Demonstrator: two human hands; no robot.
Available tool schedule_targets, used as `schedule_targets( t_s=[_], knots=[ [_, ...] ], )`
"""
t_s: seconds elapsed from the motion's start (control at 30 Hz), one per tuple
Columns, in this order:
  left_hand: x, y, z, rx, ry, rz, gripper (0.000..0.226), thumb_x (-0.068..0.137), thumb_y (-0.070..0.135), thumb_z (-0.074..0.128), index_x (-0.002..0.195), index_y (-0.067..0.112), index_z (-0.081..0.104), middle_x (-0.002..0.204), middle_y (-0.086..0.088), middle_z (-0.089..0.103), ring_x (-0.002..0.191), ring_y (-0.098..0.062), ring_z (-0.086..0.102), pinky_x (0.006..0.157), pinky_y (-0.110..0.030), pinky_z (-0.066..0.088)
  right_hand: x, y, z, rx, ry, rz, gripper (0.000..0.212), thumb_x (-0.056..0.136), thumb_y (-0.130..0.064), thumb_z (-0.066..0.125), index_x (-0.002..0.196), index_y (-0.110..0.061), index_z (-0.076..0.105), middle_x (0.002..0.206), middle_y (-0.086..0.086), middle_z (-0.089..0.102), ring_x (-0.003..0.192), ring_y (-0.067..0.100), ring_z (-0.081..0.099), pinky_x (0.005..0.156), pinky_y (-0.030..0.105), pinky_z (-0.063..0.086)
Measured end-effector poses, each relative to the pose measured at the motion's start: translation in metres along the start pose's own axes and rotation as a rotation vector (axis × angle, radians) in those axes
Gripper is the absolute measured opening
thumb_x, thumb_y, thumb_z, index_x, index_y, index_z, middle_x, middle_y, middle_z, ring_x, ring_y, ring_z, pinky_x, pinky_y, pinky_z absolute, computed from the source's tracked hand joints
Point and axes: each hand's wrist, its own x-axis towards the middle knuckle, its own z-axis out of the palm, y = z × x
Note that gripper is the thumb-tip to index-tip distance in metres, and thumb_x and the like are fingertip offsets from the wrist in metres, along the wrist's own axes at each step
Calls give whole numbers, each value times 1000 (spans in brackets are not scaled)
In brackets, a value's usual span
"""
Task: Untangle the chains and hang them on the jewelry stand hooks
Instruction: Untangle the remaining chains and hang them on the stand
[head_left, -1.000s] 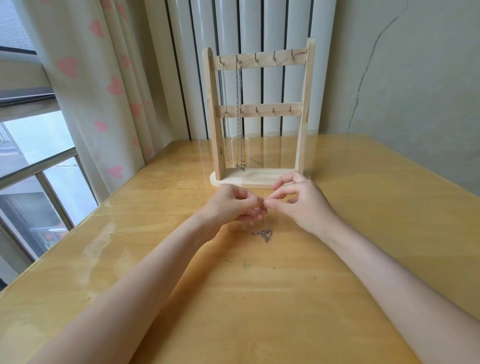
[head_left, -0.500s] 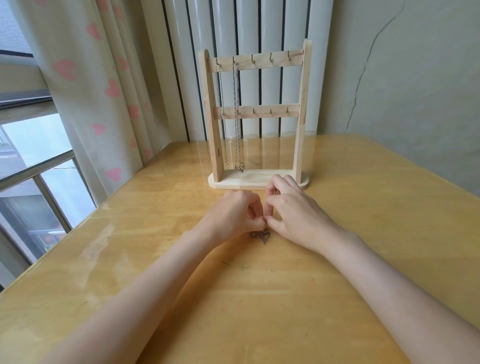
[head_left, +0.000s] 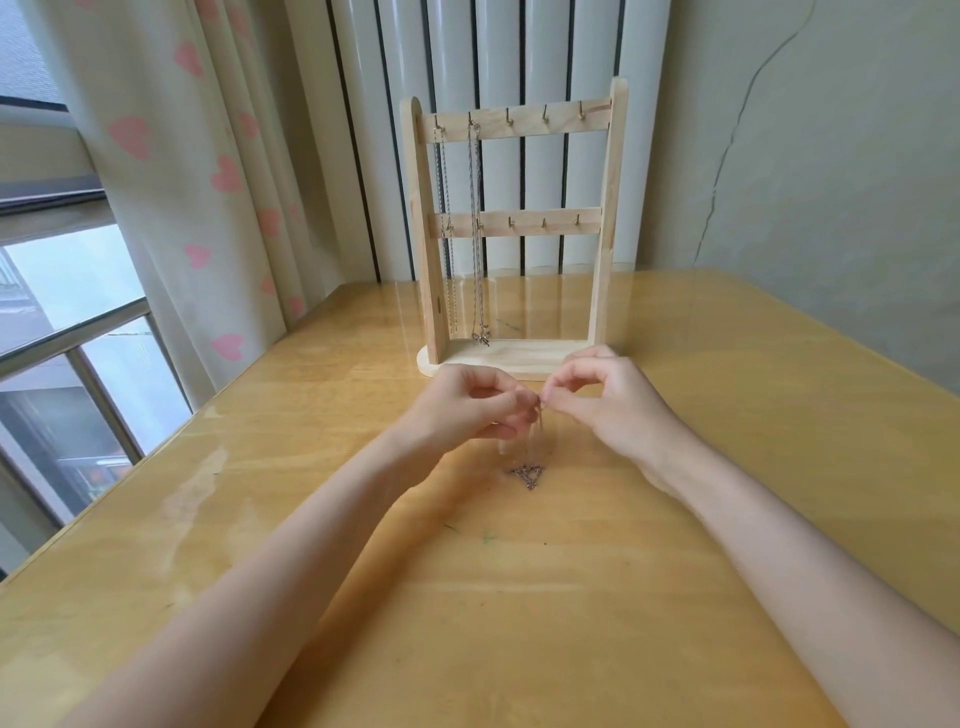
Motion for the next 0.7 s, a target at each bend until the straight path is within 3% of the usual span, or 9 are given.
schedule_targets(
  t_s=[0.13, 0.4, 0.5, 0.6, 0.7],
  knots=[
    [-1, 1, -2, -21, -19, -26, 9, 82, 15, 66, 75, 11, 69, 67, 4, 70, 66, -4, 62, 65, -17, 53, -2, 0, -1, 82, -51, 49, 10, 79, -15, 67, 69, -16, 66, 108, 4, 55, 89, 7, 52, 90, 31, 42],
    [-1, 5, 1, 168, 7, 48, 20, 82, -1, 57, 67, 11, 61, 59, 2, 63, 57, -8, 57, 57, -16, 49, -4, -2, 3, 95, -93, 91, 15, 80, -13, 63, 65, -13, 64, 93, 1, 56, 81, 11, 49, 79, 27, 38],
    [0, 6, 5, 215, -8, 81, 21, 81, -4, 55, 66, 11, 58, 63, -4, 60, 60, -15, 53, 56, -17, 47, -4, -1, 3, 105, -163, 112, 16, 82, -12, 57, 71, -1, 64, 81, 11, 53, 77, 19, 45, 73, 34, 37],
    [-1, 6, 6, 163, -17, 63, 18, 81, -1, 54, 67, 10, 59, 61, -1, 60, 60, -13, 52, 59, -19, 47, -4, -1, 1, 136, -229, 115, 22, 83, -10, 56, 77, 9, 64, 80, 12, 54, 78, 21, 45, 72, 33, 38],
    [-1, 4, 6, 16, -29, -15, 17, 83, 3, 53, 68, 8, 59, 56, 5, 60, 57, -6, 52, 59, -16, 48, -4, -7, -2, 153, -251, 93, 18, 82, -5, 57, 66, -5, 64, 81, 6, 56, 75, 16, 46, 70, 26, 40]
  ],
)
